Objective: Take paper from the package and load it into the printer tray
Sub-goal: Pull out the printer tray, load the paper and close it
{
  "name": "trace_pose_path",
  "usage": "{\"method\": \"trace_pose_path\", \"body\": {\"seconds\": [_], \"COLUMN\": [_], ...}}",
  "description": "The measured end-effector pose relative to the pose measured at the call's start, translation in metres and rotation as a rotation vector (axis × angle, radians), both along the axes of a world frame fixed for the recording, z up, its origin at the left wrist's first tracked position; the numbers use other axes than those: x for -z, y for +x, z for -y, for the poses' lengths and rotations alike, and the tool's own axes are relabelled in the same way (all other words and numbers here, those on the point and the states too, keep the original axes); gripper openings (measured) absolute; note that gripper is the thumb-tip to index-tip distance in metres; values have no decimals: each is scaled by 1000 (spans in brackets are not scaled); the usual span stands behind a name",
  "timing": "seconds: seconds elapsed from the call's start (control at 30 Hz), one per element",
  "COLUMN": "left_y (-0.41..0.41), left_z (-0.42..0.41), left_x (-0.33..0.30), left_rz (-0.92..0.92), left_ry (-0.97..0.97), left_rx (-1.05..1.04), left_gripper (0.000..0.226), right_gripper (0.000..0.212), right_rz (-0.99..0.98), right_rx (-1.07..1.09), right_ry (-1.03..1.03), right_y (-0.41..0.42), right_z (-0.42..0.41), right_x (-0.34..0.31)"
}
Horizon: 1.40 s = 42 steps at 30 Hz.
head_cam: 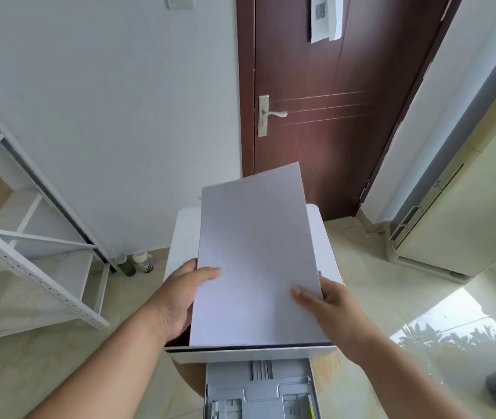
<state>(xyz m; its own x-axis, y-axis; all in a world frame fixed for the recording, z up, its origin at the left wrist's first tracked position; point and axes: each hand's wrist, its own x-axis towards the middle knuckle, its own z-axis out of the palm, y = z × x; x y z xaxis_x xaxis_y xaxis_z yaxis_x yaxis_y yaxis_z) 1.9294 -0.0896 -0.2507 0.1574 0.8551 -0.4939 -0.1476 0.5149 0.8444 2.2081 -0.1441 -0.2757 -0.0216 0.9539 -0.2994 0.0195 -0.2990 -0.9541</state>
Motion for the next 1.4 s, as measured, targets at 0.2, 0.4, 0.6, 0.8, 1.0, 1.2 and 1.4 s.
{"method": "trace_pose_path", "body": {"seconds": [0.2,0.4,0.6,0.8,1.0,1.2,1.4], "left_y": [12,20,17,21,20,22,26], "left_z": [-40,-43,-39,-41,-38,-38,-30], "left_x": [-43,-33,-12,-16,-13,-10,3], "left_rz": [-75,-142,-81,-72,-87,-118,-141], "left_ry": [289,467,491,529,493,525,460], "left_rx": [-130,-120,-188,-198,-171,-174,-181], "left_gripper": [28,29,55,52,44,52,43], "right_gripper": [30,22,29,31,35,33,32], "right_rz": [-147,-124,-68,-84,-74,-74,-21], "right_rx": [71,184,165,176,146,168,140], "right_ry": [47,178,189,197,206,221,144], "right_y": [-11,-28,-32,-32,-27,-25,-31], "right_z": [-44,-79,-75,-77,-74,-74,-66], "right_x": [-29,-39,-17,-16,-11,-11,-6]}}
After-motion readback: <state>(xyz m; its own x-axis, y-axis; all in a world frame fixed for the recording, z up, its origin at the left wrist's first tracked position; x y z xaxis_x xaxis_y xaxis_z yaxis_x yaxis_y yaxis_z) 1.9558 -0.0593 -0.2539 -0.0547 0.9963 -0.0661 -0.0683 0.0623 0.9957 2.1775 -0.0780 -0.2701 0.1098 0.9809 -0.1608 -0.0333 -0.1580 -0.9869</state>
